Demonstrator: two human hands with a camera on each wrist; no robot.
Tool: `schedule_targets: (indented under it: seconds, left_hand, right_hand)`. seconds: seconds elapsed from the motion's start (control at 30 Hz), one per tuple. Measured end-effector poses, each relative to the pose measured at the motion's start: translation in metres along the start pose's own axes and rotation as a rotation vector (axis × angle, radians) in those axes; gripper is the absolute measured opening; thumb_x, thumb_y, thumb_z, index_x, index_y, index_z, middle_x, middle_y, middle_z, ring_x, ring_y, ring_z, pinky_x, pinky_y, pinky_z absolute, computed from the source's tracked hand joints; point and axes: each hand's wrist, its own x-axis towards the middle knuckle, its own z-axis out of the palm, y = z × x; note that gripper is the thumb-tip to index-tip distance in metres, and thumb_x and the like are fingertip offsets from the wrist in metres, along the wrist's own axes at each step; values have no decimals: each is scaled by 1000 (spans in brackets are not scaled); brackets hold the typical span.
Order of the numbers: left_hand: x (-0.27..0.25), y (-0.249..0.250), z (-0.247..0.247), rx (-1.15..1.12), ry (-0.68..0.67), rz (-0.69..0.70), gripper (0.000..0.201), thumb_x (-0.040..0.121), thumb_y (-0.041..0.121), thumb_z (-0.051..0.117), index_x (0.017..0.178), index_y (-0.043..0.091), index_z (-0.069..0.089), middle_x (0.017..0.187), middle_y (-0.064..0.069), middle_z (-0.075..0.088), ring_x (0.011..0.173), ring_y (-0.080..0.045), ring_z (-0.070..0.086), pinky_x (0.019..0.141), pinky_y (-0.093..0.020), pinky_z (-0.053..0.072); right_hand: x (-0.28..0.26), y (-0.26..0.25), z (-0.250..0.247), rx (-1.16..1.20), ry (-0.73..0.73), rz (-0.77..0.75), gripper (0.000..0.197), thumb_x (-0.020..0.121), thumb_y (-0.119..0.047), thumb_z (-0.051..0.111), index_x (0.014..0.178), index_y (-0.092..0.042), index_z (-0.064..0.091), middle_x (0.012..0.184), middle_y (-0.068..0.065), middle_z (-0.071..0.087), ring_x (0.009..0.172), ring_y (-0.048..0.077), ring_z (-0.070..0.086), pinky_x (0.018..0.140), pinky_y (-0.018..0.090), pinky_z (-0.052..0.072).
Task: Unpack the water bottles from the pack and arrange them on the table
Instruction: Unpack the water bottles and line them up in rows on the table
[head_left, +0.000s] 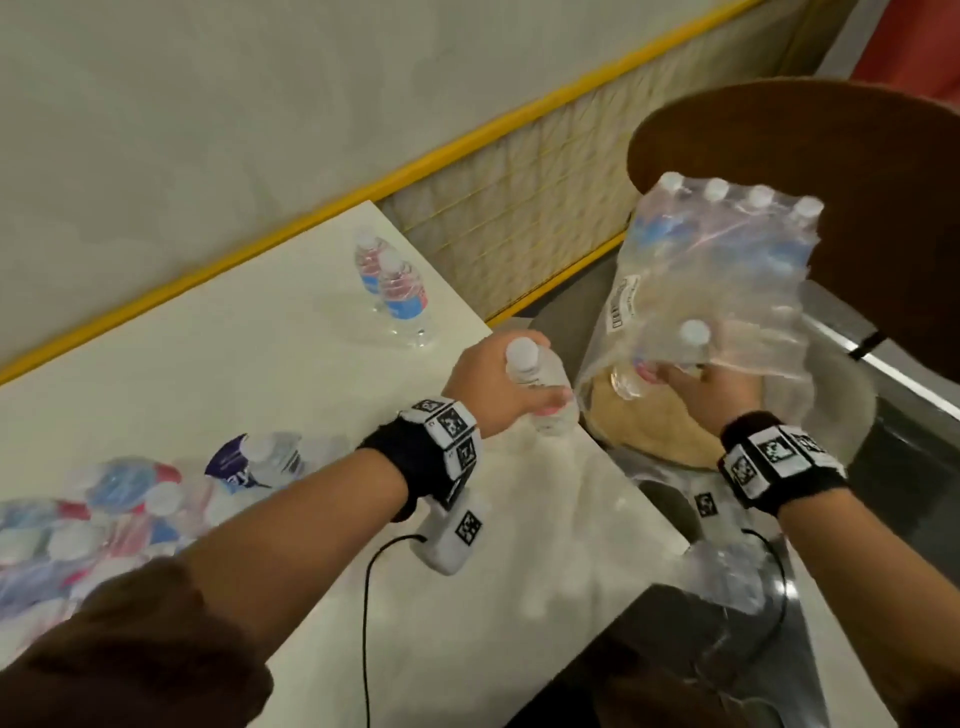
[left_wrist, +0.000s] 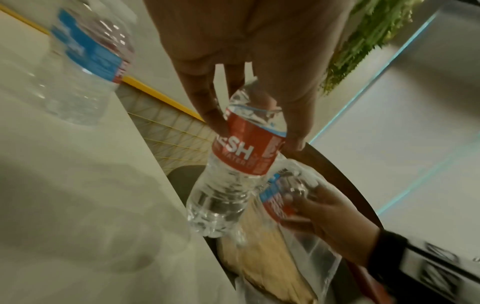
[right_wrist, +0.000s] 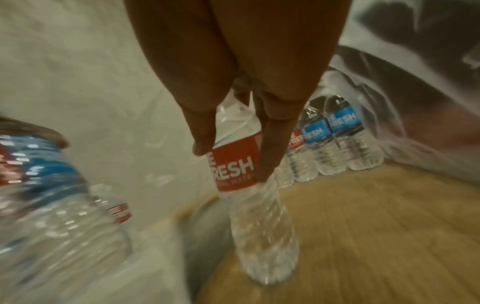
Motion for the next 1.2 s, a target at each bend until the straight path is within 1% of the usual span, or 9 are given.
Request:
schedule_targets:
  seconds: [0.07, 0.17, 0.33, 0.47, 0.57, 0.7, 0.87, 1.0, 1.2]
  left_hand:
    - [-6, -3, -20, 52, 7, -41, 50, 56, 36, 87, 99, 27, 64, 96, 9, 68, 93, -12, 64, 86, -29, 52]
    - [-15, -8, -52, 355, -107, -89, 47, 55, 47, 83, 93, 25, 65, 93, 7, 68, 91, -15, 63, 83, -30, 51]
    - [-51, -18, -86, 804, -405, -89, 53, 65, 43, 80, 109, 17, 66, 111, 0, 63, 104, -22, 60, 85, -29, 49]
    - [-76, -26, -96, 883, -591, -85, 66, 69, 37, 81, 127, 17, 55, 128, -1, 54, 114, -23, 55, 85, -27, 44]
    - [-96, -21, -105, 949, -741, -59, 61, 77, 23, 76, 132, 15, 52, 125, -5, 59, 86, -17, 58, 73, -23, 45]
    - [-118, -26, -116, 1039, -915, -56, 57, 78, 2, 70, 132, 14, 55, 128, -7, 59, 58, -5, 52, 45, -11, 43]
    - [-137, -28, -129, 1171, -962, 50, 57, 84, -8, 57, 135, 16, 51, 146, -5, 43, 124, -20, 50, 44, 1, 35]
    - [-151, -28, -128, 1271, -913, 134, 57, 87, -5, 49, 136, 24, 50, 144, -1, 45, 119, -20, 53, 44, -12, 33]
    - [-154, -31, -122, 1211, -991, 95, 59, 86, 0, 60, 139, 22, 45, 147, -2, 40, 128, -20, 46, 47, -8, 36]
  right_hand:
    - [-36, -7, 2, 64, 56, -133, 42, 81, -19, 73, 117, -5, 56, 100, 6, 62, 86, 16, 59, 72, 14, 40]
    - [-76, -15, 12, 54, -61, -275, 57, 69, -20, 82, 117, -23, 53, 102, -1, 64, 95, 19, 60, 81, 29, 47]
    - [-153, -60, 45, -54, -379, -541, 58, 72, -31, 79, 117, -47, 45, 122, -18, 52, 108, 9, 54, 74, 22, 56]
    - [-206, -94, 104, -161, -685, -693, 60, 77, -35, 74, 129, -38, 46, 133, -14, 50, 115, 5, 50, 82, 17, 54]
    - [-243, -113, 151, -142, -797, -777, 64, 79, -30, 73, 135, -30, 43, 136, -10, 49, 118, 4, 48, 83, 8, 47]
    - [-284, -143, 212, -89, -821, -876, 64, 80, -24, 73, 136, -23, 43, 135, 0, 48, 122, 14, 44, 96, 20, 38]
    - [-310, -189, 264, -86, -773, -790, 68, 82, -24, 70, 140, -25, 35, 132, 11, 45, 119, 27, 46, 101, 38, 42]
    - [-314, -209, 274, -108, -718, -671, 49, 88, -29, 62, 132, -14, 47, 120, 14, 60, 109, 28, 56, 95, 30, 39]
    - [-314, -208, 261, -105, -713, -652, 28, 92, -31, 58, 110, -10, 60, 103, 9, 64, 104, 24, 54, 84, 15, 35]
